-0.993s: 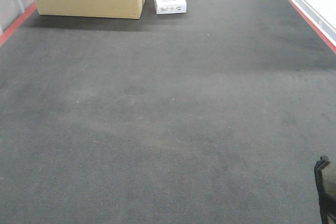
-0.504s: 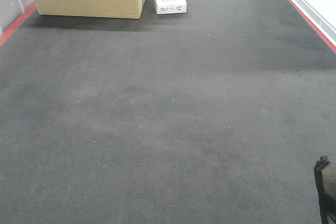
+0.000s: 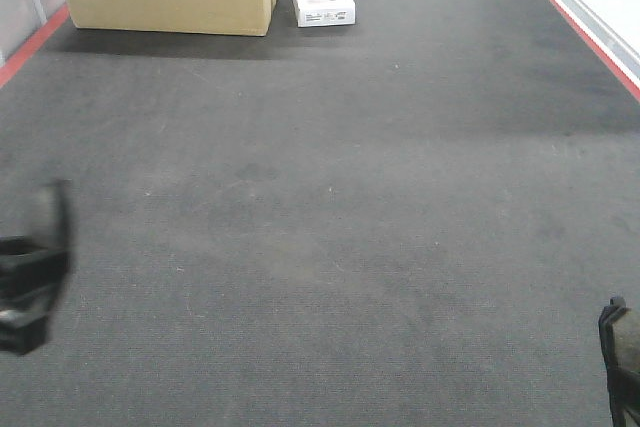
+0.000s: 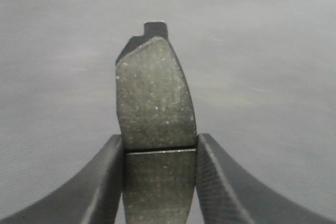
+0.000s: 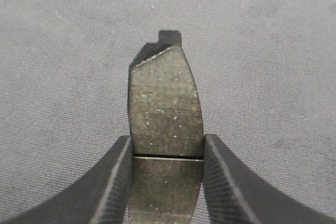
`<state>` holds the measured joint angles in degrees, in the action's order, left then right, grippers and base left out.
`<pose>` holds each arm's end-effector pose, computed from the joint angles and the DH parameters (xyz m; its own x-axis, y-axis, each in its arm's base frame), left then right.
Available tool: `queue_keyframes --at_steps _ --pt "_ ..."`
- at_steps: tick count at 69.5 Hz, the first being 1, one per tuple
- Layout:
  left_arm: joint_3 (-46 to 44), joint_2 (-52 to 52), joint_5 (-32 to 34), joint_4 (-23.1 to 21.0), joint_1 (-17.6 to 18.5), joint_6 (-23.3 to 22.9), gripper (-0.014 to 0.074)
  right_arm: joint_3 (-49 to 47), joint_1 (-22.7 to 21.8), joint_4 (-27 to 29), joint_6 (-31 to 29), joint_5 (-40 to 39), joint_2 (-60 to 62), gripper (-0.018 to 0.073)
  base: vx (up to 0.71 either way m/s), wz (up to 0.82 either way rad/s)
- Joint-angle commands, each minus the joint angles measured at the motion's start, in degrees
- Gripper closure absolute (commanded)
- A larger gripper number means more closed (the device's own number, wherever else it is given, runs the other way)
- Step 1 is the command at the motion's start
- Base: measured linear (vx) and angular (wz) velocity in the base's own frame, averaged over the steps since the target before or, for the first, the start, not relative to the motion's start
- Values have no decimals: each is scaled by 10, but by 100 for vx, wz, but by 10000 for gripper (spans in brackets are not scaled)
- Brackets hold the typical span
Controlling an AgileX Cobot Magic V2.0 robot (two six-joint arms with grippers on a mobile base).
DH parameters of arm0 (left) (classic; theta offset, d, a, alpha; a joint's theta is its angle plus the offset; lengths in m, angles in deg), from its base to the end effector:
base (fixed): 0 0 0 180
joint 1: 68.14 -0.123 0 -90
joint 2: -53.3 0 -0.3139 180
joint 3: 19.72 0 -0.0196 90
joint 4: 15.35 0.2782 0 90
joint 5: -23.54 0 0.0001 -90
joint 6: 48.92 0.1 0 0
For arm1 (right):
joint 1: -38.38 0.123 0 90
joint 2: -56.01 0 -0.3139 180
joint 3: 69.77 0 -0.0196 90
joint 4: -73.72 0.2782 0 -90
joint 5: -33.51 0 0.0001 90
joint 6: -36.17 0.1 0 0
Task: Move and align brake pads A on conveyor
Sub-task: 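Lower the left gripper with its pad toward the belt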
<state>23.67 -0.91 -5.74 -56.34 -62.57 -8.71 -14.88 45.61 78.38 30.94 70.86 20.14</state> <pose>0.1723 -0.0491 0.3121 -0.4855 0.0980 -0.8687 0.3933 0.9119 -0.1170 0.1013 0.0178 0.2612 -0.6064 -0.1037 -0.7883 -0.1804 0.9835 0.0094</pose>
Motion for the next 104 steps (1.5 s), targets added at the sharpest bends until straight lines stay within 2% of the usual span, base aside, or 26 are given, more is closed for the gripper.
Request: queue_keyframes --at_steps 1,17,33,40,44,55,60,65,68,77,83,89,97,104 --pt "-40 -37 5 -60 25 34 429 -16 0 0 -4 -46 -2 480 0 0" --pt "-63 -104 13 -61 111 20 425 -16 0 0 -4 -46 -2 480 0 0" --pt "-63 -191 87 -53 184 -90 422 -16 0 0 -4 -46 -2 480 0 0" --pt "-63 -240 129 -48 188 -138 422 -16 0 0 -4 -46 -2 480 0 0" --pt "-67 -274 146 -45 188 -140 422 -16 0 0 -4 -46 -2 480 0 0" --pt "-115 -359 129 -34 187 -142 422 -16 0 0 -4 -46 -2 480 0 0" --pt "-137 -397 127 -29 186 -172 422 -16 0 0 -4 -46 -2 480 0 0" --pt "-152 -426 125 0 186 -224 422 -16 0 0 -4 -45 -2 480 0 0" --pt "-163 -444 109 41 186 -280 422 -16 0 0 -4 -46 -2 480 0 0" --pt "-182 -470 62 155 186 -385 422 -16 0 0 -4 -46 -2 480 0 0" --pt "-183 -474 60 230 186 -471 422 -16 0 0 -4 -46 -2 480 0 0" --pt "-183 -474 49 292 186 -536 421 -16 0 0 -4 -46 -2 480 0 0" --pt "-183 -474 19 336 186 -584 418 -16 0 0 -4 -46 -2 480 0 0" --pt "-183 -474 5 341 186 -591 414 -16 0 0 -4 -46 -2 480 0 0"
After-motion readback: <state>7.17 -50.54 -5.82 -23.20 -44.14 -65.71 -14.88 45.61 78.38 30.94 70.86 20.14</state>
